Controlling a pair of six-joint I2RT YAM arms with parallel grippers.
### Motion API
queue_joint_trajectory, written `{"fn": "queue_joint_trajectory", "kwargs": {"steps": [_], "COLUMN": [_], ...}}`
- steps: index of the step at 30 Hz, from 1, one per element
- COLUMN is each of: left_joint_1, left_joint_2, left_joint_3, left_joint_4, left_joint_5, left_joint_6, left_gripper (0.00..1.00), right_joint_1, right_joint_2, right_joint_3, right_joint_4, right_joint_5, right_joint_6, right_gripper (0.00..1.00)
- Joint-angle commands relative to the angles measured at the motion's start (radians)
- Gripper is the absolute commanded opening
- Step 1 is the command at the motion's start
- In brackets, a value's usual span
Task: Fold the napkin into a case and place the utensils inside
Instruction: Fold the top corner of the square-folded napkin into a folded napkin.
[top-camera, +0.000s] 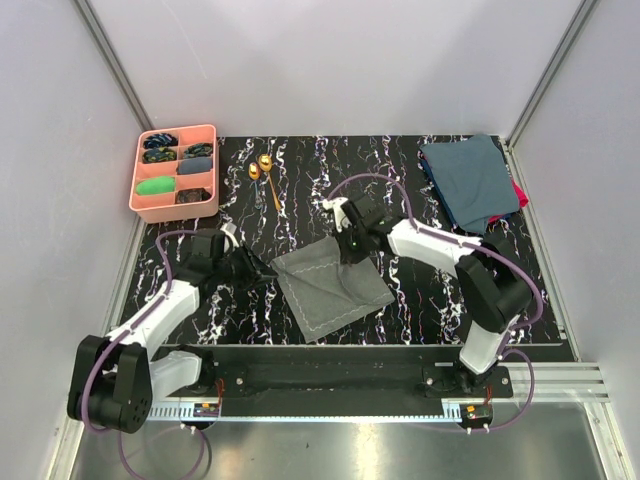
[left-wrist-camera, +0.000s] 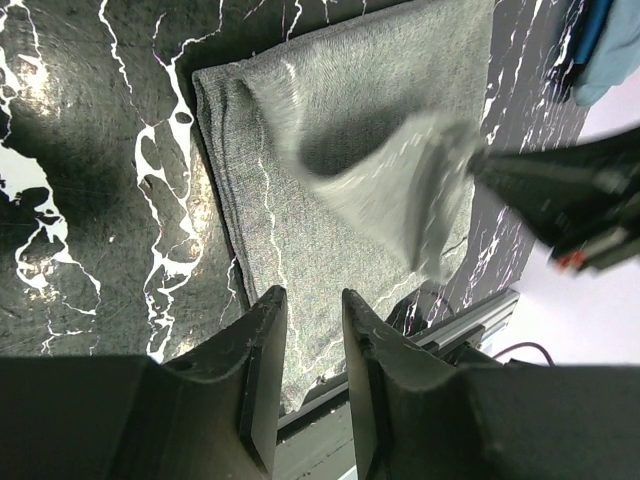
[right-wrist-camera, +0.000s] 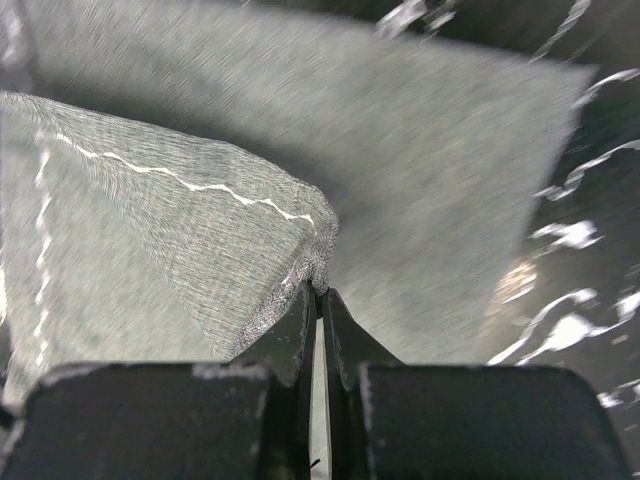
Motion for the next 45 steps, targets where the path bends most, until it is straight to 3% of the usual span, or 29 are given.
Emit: {"fn": "queue_joint_trajectory", "kwargs": {"steps": [1,9,12,27,32,34,39,45], "left_joint_1": [0.007,0.007,0.007,-0.005,0.001,0.009,0.013,0.013], "left_joint_2": [0.014,0.042,0.06,0.249,0.302,0.342,0.35,0.384], "left_joint_3": [0.03,0.032,0.055,0.279,0.361,0.407,0.427,0.395], "left_joint_4": [0.05,0.072,0.073,0.043,-0.011,-0.049,-0.097,-0.086], "left_joint_5": [0.049,0.063,0.07,0.054,-0.012,-0.028,-0.063,-0.077], "left_joint_6": [0.014,0.012,0.015,0.034,0.072,0.092,0.13,0.136], "left_gripper": [0.31,0.32,0.32,0.35,0.4,0.39,0.4,0.49], "right_joint_1": [-0.072,-0.126,-0.129,-0.173,-0.198,-0.199,-0.201,-0.198], "right_joint_2": [0.05,0.123,0.136,0.191,0.202,0.199,0.026,-0.305], "right_joint_3": [0.088,0.177,0.189,0.234,0.266,0.31,0.271,-0.092], "right_joint_4": [0.023,-0.002,-0.002,-0.013,-0.014,-0.066,-0.239,-0.264], "right_joint_5": [-0.071,-0.152,-0.191,-0.143,-0.042,0.021,0.174,0.027], "right_joint_6": [-0.059,-0.105,-0.119,-0.137,-0.076,-0.028,0.258,0.492], "right_gripper": [0.0,0.0,0.06,0.07,0.36,0.42,0.54,0.56]}}
